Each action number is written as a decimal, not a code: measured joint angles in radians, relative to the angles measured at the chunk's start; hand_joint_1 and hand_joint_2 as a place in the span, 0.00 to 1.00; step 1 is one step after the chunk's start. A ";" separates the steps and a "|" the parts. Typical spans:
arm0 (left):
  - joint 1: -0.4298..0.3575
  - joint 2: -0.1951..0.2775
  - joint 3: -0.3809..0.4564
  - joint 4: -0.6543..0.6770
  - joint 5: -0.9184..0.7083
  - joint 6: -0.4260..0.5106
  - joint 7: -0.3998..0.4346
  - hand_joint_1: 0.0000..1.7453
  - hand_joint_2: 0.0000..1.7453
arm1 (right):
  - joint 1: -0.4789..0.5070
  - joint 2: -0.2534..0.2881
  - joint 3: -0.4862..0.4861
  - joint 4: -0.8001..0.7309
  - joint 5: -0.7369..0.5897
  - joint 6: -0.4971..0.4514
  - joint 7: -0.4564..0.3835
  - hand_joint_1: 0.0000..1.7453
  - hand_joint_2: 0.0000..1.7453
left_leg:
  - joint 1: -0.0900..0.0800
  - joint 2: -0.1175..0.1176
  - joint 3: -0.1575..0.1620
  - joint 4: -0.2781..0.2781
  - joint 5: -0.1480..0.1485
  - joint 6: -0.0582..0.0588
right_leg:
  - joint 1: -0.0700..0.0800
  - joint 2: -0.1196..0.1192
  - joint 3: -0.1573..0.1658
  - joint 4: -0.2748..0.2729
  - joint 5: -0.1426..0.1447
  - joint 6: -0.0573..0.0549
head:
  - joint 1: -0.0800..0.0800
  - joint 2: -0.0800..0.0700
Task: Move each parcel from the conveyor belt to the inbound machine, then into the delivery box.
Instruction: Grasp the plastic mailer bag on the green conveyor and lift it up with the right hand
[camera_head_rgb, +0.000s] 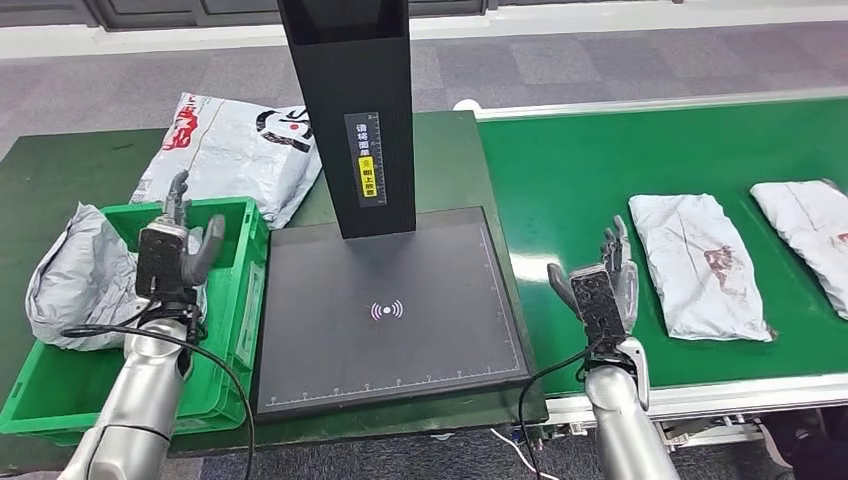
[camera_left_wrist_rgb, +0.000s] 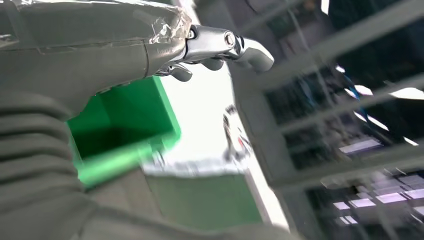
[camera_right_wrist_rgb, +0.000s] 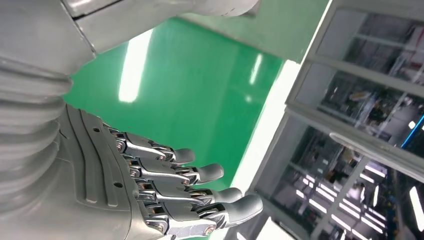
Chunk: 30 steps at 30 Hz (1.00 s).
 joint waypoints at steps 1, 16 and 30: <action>0.004 -0.013 -0.017 0.005 0.002 -0.001 -0.024 0.00 1.00 | -0.014 -0.005 0.000 0.020 0.023 -0.016 0.010 0.00 1.00 | 0.000 -0.001 0.000 0.000 0.000 0.000 | 0.000 -0.001 0.000 0.000 0.000 0.000 | 0.000 0.000; -0.045 -0.198 -0.233 0.236 0.084 0.016 -0.110 0.00 1.00 | -0.266 -0.110 -0.146 0.445 0.849 -0.165 0.369 0.00 1.00 | -0.004 -0.004 -0.001 0.002 0.003 0.005 | -0.004 -0.003 0.002 -0.001 0.003 0.005 | 0.000 0.000; -0.078 -0.233 -0.277 0.310 0.103 -0.019 -0.095 0.00 1.00 | -0.337 -0.195 -0.259 0.674 1.040 -0.150 0.628 0.00 1.00 | -0.004 -0.003 -0.001 0.002 0.002 0.006 | -0.004 -0.003 0.001 -0.001 0.003 0.005 | 0.000 0.000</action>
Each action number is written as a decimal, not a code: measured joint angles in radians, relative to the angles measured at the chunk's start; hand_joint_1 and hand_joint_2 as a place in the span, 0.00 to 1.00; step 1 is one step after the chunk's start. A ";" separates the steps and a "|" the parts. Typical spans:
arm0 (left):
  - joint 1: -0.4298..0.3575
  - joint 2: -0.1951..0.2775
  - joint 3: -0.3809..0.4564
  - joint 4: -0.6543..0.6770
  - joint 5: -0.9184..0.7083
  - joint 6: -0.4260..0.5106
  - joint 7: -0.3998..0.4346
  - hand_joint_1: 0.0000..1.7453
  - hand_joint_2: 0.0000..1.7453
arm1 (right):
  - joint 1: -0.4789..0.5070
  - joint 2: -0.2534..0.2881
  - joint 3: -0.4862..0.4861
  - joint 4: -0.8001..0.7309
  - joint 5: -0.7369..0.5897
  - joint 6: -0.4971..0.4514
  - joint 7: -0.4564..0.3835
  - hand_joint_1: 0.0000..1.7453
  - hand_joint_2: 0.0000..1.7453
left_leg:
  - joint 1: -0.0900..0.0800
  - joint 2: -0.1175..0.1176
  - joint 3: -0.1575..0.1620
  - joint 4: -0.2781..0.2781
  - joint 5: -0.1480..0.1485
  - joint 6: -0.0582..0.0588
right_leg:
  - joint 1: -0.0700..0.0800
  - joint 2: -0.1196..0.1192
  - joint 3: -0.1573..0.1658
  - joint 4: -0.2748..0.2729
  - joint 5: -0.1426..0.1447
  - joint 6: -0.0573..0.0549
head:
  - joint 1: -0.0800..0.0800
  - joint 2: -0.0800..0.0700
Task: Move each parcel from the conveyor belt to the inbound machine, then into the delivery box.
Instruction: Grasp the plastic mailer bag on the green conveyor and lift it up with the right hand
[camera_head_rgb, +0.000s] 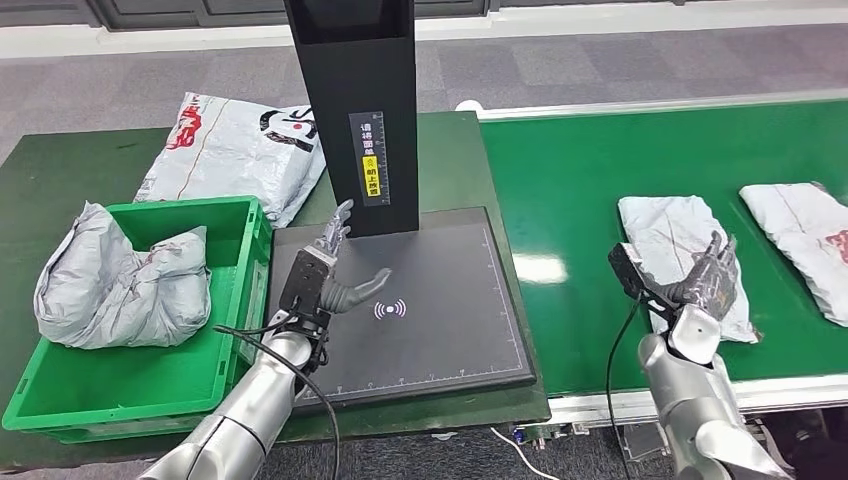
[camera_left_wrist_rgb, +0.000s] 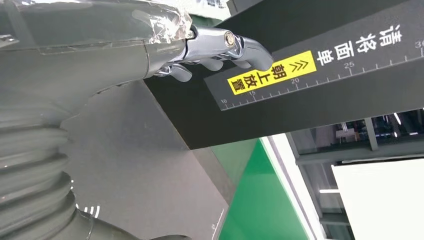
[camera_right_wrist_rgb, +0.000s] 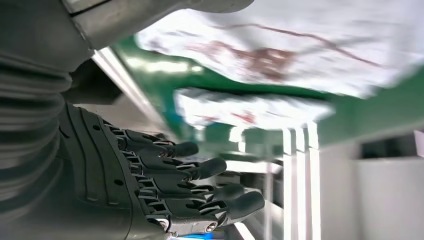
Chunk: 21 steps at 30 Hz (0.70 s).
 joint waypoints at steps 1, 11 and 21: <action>-0.002 0.000 -0.002 0.002 0.003 -0.003 0.002 0.00 1.00 | -0.002 -0.007 0.000 0.021 0.008 0.011 0.023 0.00 1.00 | 0.000 0.000 0.000 0.000 0.000 0.000 | 0.000 0.000 0.000 0.000 0.000 0.000 | 0.000 0.000; -0.004 0.000 -0.013 0.025 0.033 -0.030 0.008 0.00 1.00 | -0.039 -0.054 -0.004 0.122 0.022 0.137 0.096 0.00 1.00 | 0.000 0.000 -0.001 0.000 0.000 0.000 | 0.000 0.000 -0.001 0.000 0.000 0.000 | 0.000 0.000; -0.004 0.005 -0.013 0.035 0.041 -0.037 0.008 0.00 1.00 | -0.067 -0.076 -0.021 0.164 -0.030 0.309 0.084 0.00 1.00 | 0.000 0.000 -0.001 0.000 0.000 0.000 | 0.000 0.000 -0.001 0.000 0.000 0.000 | 0.000 0.000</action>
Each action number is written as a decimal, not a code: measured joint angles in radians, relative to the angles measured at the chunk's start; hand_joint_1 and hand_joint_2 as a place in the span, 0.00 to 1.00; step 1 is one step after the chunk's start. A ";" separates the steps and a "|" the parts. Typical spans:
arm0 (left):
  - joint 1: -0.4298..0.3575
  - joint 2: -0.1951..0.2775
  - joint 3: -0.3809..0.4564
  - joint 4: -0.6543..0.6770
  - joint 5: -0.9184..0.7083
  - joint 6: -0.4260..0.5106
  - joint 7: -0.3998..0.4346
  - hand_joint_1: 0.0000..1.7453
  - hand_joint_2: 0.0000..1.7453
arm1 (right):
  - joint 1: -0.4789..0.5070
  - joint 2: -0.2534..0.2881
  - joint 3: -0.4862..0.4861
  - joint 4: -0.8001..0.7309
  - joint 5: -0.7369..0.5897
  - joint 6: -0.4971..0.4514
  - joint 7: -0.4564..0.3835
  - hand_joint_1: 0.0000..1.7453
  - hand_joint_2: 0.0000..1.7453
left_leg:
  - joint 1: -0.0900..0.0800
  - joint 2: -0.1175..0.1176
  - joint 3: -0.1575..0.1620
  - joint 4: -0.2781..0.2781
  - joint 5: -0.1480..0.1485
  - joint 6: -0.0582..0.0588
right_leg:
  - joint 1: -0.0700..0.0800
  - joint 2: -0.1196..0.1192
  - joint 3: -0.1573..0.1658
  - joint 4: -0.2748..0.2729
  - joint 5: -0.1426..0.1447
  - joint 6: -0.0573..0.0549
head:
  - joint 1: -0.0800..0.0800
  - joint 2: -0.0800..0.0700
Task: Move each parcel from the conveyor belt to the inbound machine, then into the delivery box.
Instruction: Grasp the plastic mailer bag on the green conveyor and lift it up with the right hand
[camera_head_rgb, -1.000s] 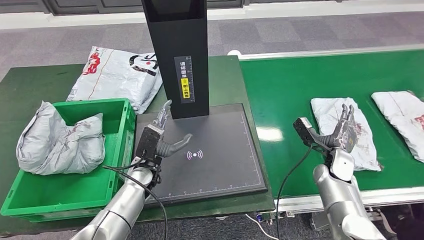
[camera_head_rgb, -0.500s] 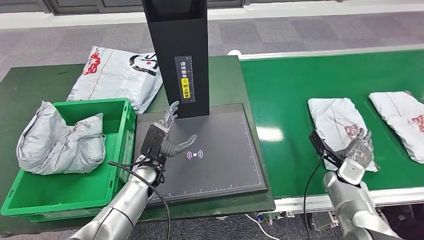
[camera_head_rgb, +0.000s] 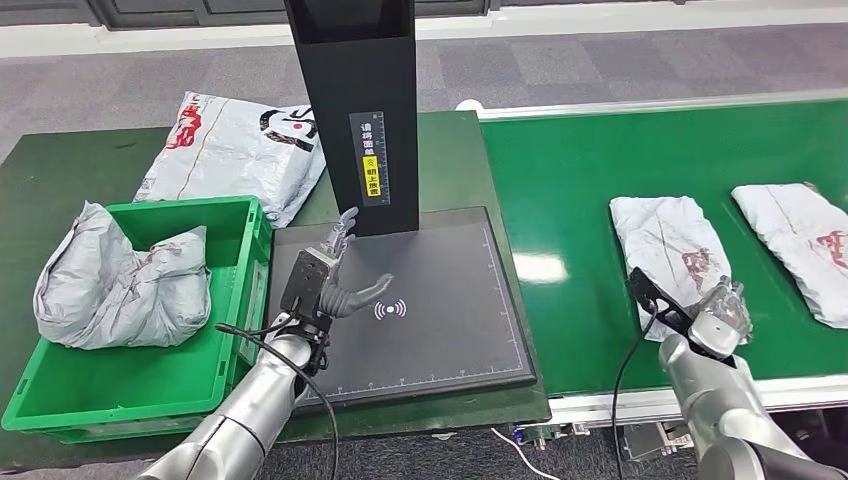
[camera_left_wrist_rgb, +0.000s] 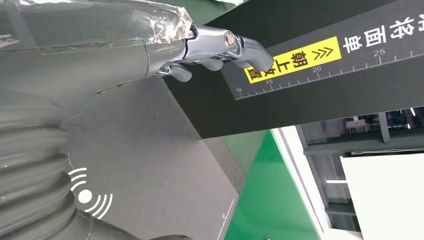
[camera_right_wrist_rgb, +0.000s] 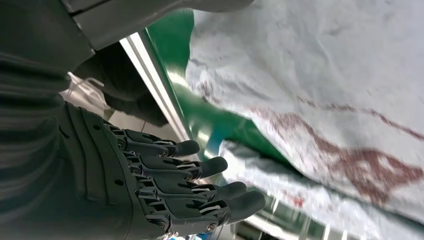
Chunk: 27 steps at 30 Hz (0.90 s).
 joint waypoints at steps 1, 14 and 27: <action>0.000 0.001 0.000 0.000 0.000 -0.001 0.000 0.00 1.00 | -0.001 -0.001 -0.005 0.003 -0.010 0.022 -0.007 0.00 1.00 | 0.000 0.000 0.000 0.000 0.000 0.000 | 0.000 0.000 0.000 0.000 0.000 0.000 | 0.000 0.000; 0.001 0.010 0.000 0.001 0.002 -0.009 -0.002 0.00 1.00 | -0.010 -0.001 -0.029 0.029 -0.046 0.353 -0.034 1.00 1.00 | 0.000 -0.001 0.000 0.000 0.000 0.000 | 0.000 -0.001 0.000 0.000 0.000 0.000 | 0.000 0.000; 0.034 0.020 0.000 -0.026 0.008 0.011 -0.012 0.00 1.00 | -0.039 -0.001 -0.027 0.030 -0.047 0.446 -0.052 1.00 1.00 | 0.001 0.000 0.002 0.000 0.000 0.000 | 0.001 0.000 0.002 0.000 0.000 0.000 | 0.000 0.000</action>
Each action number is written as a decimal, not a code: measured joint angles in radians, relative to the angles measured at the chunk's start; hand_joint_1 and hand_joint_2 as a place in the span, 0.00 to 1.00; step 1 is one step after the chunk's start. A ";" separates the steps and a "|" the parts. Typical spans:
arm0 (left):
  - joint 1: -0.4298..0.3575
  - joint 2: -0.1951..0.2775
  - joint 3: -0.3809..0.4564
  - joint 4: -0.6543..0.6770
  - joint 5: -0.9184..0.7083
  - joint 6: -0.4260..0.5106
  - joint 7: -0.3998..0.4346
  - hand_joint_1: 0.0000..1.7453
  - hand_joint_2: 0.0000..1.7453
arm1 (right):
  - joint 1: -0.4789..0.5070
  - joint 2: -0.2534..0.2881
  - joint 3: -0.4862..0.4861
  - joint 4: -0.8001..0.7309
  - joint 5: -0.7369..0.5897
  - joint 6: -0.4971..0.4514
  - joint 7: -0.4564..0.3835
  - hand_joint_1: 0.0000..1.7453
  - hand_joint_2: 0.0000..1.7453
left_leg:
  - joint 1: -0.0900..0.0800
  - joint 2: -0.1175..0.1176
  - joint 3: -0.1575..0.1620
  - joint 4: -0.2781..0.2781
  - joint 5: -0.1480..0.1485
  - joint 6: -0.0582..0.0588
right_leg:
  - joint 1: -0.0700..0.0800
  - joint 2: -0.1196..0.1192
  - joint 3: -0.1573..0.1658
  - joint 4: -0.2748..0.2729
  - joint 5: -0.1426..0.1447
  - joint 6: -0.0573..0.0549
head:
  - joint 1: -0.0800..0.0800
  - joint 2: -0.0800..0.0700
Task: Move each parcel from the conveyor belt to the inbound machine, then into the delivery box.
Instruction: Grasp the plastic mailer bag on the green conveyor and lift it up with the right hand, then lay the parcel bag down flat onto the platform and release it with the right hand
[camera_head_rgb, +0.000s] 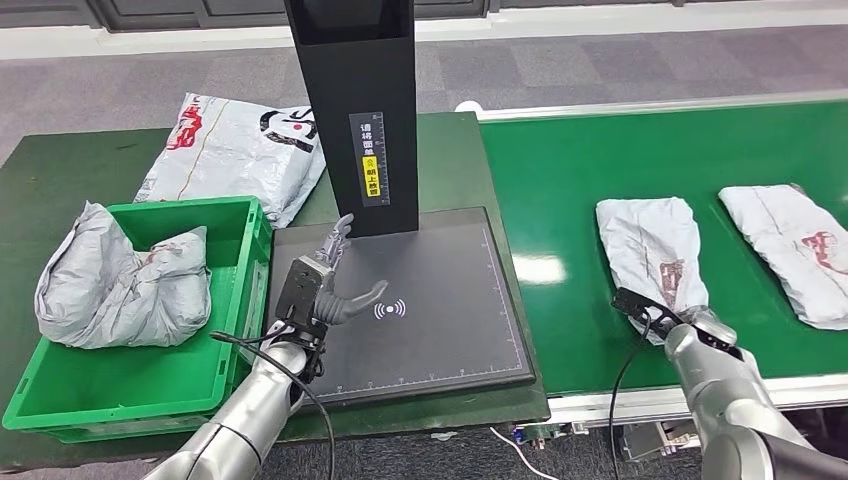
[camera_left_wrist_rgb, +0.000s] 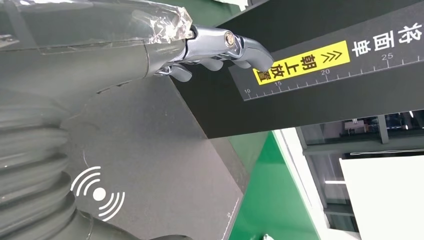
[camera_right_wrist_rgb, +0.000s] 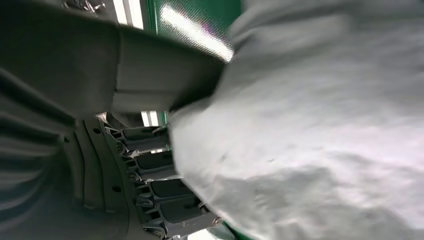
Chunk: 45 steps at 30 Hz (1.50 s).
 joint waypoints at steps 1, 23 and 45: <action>0.001 0.001 0.000 -0.002 0.000 0.001 0.000 0.00 1.00 | 0.000 0.000 0.000 0.000 -0.002 0.000 -0.002 1.00 1.00 | 0.000 0.000 0.000 0.000 0.000 0.000 | 0.000 0.000 0.000 0.000 0.000 0.000 | 0.000 0.000; 0.062 0.026 0.039 -0.111 -0.070 0.089 0.043 0.00 1.00 | 0.033 0.095 0.107 -0.260 -0.392 -0.373 -0.394 1.00 1.00 | 0.001 -0.002 -0.002 0.000 0.001 -0.001 | 0.000 -0.002 -0.001 0.001 0.000 0.000 | 0.000 0.000; -0.021 0.050 0.064 -0.098 -0.077 0.168 0.051 0.00 1.00 | 0.248 0.224 0.701 -0.818 -0.584 -0.152 -0.349 1.00 1.00 | 0.002 -0.001 -0.003 -0.001 0.001 -0.001 | 0.002 -0.001 -0.003 0.001 -0.001 -0.001 | 0.000 0.000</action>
